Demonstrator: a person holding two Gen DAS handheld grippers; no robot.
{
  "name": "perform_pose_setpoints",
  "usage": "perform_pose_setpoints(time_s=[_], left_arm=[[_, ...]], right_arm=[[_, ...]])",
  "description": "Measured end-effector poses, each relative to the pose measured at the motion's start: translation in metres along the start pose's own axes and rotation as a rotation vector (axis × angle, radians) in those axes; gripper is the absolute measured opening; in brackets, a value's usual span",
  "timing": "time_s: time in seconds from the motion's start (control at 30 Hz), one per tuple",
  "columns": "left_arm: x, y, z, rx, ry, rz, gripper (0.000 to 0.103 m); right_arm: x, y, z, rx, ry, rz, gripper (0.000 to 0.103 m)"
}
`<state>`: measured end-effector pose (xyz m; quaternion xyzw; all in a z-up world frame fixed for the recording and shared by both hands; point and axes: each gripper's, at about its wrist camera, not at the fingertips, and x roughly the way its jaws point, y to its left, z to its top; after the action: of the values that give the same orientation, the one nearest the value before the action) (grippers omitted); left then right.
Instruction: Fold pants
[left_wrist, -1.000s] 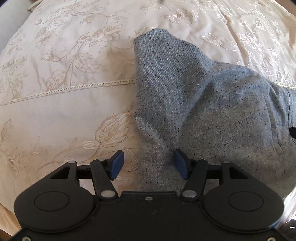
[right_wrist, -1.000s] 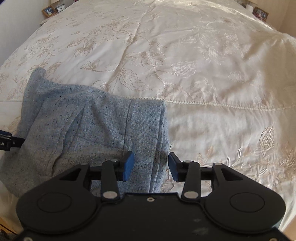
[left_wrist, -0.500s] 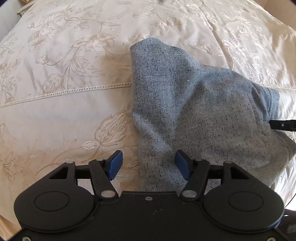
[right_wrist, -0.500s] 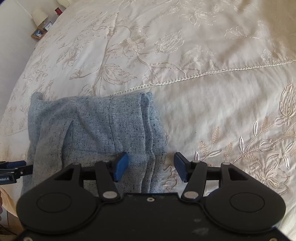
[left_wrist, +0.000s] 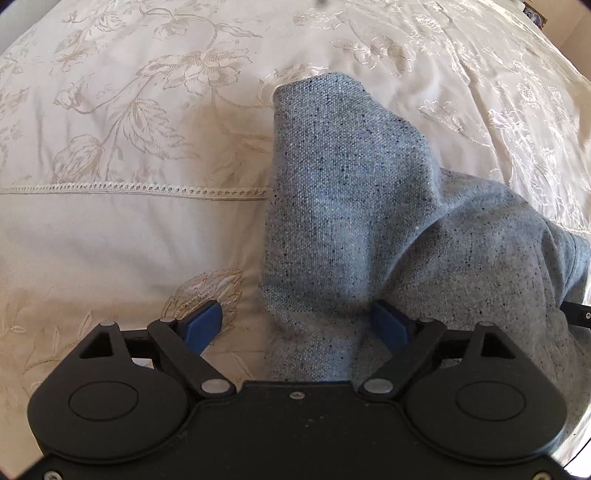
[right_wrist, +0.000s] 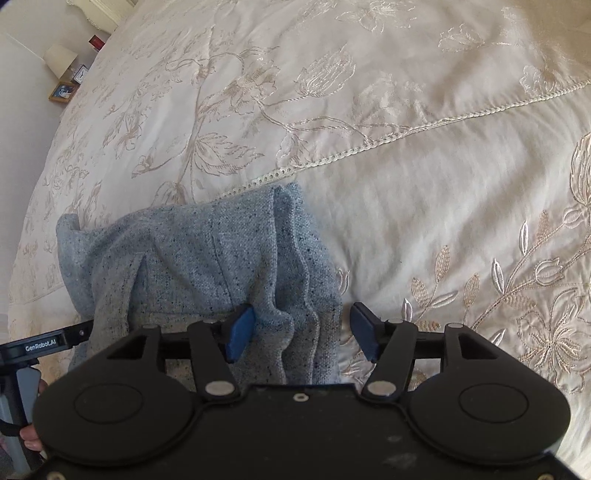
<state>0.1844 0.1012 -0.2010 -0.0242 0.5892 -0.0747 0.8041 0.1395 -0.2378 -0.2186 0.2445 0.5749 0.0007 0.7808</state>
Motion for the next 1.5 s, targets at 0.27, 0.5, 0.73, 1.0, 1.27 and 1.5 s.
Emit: perform_pose_setpoints(time_s=[0.27, 0.5, 0.73, 1.0, 1.27, 1.5], left_arm=[[-0.043, -0.018, -0.003, 0.026, -0.043, -0.032, 0.015], [-0.102, -0.014, 0.005, 0.037, -0.166, -0.042, 0.012], [-0.136, 0.038, 0.044, -0.033, -0.268, 0.03, 0.012], [-0.11, 0.121, 0.107, -0.147, -0.264, 0.229, 0.028], [-0.097, 0.167, 0.101, -0.286, -0.199, 0.315, 0.025], [-0.119, 0.139, 0.085, -0.253, -0.181, 0.298, 0.026]], right_arm=[[-0.029, 0.027, -0.013, -0.042, -0.082, 0.0, 0.018], [-0.081, 0.068, -0.013, -0.166, -0.181, -0.018, 0.015], [-0.088, 0.145, 0.023, -0.265, -0.248, 0.061, 0.014], [-0.02, 0.265, 0.09, -0.366, -0.266, 0.125, 0.017], [0.024, 0.314, 0.099, -0.45, -0.27, -0.062, 0.018], [-0.003, 0.317, 0.069, -0.487, -0.261, -0.027, 0.018]])
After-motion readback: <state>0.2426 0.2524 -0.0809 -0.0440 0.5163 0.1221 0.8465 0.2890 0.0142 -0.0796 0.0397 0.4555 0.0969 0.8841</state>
